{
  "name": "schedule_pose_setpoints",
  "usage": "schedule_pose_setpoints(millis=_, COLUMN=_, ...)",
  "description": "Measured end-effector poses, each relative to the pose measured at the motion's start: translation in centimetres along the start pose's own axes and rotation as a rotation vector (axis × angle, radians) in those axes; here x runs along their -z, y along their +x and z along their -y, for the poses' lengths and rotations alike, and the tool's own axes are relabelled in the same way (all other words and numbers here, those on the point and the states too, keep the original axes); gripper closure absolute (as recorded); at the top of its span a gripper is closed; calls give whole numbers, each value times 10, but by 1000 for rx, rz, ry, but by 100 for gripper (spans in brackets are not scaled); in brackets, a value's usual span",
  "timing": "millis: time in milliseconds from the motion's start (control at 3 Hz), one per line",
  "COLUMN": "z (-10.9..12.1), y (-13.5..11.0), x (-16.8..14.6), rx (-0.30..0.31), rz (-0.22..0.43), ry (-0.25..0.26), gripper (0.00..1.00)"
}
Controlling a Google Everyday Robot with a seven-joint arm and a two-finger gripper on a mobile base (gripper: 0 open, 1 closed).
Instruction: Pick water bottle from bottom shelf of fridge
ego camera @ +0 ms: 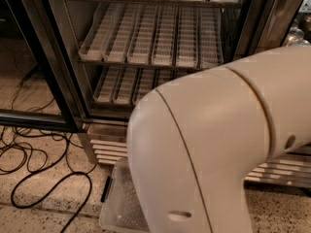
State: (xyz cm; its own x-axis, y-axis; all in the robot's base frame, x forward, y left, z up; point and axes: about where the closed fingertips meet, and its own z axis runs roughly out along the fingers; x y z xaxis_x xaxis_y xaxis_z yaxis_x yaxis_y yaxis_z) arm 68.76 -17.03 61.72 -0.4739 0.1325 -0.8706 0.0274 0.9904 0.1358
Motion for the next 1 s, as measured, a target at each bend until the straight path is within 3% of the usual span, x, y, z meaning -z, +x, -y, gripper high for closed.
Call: schedule_pose_setpoints(millis=1000, z=-6, y=-15, x=-27, rx=-26, rz=38, ry=16, gripper=28)
